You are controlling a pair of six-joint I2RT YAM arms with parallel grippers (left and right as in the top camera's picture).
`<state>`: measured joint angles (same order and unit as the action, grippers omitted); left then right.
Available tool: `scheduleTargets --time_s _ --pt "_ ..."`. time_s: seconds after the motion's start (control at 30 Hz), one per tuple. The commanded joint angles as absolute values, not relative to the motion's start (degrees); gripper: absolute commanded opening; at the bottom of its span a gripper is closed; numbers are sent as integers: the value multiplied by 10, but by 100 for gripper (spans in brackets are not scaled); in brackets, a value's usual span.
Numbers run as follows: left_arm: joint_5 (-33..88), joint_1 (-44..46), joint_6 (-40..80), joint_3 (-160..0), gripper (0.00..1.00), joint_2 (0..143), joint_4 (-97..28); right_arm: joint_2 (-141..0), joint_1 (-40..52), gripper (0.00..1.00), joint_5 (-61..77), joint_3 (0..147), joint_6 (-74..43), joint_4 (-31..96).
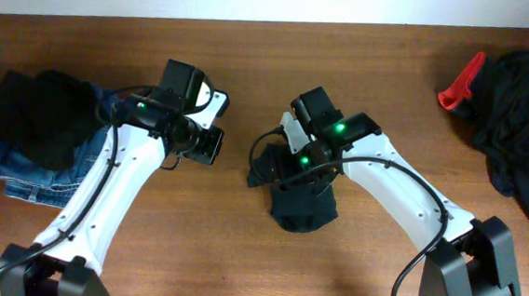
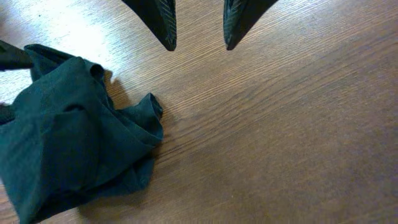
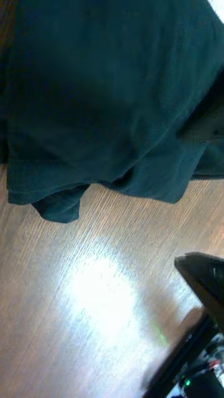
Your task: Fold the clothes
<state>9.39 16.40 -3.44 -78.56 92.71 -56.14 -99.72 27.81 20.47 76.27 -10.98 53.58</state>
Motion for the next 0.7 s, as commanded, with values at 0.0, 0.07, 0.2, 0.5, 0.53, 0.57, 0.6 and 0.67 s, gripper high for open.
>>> scheduleTargets --time_s 0.0,0.07,0.2,0.5,0.53,0.57,0.6,0.67 --pt "93 163 -41 -794 27 915 -562 -987 261 55 203 761 -115 546" --pt "105 164 -41 -794 27 915 -559 -974 238 55 203 761 -130 552" --pt "149 172 -42 -794 27 916 -525 -960 179 53 203 761 -182 560" --pt "253 245 -42 -794 12 955 -404 -980 117 4 214 760 -256 578" --pt "259 256 -42 -794 10 968 -397 -983 116 4 214 759 -276 585" --pt "260 276 -42 -794 6 994 -388 -989 115 4 218 751 -310 592" --pt "261 285 -42 -794 4 1007 -381 -991 115 4 227 744 -323 590" --pt "273 300 -42 -794 3 1038 -362 -994 116 4 247 725 -339 576"
